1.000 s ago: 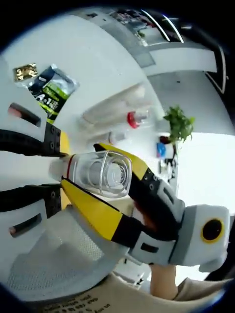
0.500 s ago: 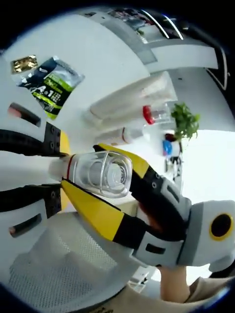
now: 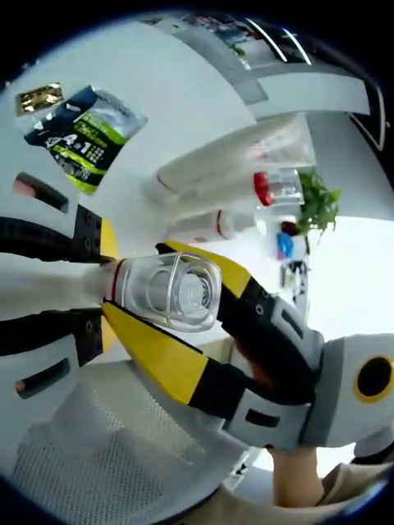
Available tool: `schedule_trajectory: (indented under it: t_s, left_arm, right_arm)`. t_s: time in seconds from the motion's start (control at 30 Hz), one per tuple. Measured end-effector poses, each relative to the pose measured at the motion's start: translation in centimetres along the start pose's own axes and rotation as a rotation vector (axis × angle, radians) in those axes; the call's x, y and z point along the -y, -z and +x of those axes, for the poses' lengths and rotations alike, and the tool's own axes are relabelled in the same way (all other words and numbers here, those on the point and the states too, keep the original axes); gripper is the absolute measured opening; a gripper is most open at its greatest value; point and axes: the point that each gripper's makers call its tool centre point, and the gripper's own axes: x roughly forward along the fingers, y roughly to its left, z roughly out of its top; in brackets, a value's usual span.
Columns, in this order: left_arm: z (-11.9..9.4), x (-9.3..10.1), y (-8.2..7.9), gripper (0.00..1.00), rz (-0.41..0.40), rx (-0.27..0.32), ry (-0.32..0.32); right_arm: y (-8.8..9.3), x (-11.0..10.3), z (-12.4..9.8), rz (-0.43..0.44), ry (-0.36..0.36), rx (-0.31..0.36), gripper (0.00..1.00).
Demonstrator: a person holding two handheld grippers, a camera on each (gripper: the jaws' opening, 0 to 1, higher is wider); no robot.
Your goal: Arrange the skincare products in the storage area until every visible bottle or jar stands upright without overlapping.
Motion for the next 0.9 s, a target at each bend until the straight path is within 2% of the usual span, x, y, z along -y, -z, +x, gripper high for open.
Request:
schedule_trajectory:
  t_s: [0.53,0.9]
  left_arm:
    - [0.63,0.16,0.75,0.17,-0.001,-0.015,0.018]
    - [0.81,-0.13,0.49,0.17,0.001,-0.006,0.021]
  right_arm:
    - [0.87,0.00,0.33,0.014,0.002,-0.020,0.22]
    - [0.83,0.49,0.35,0.035,0.016,0.006,0.22]
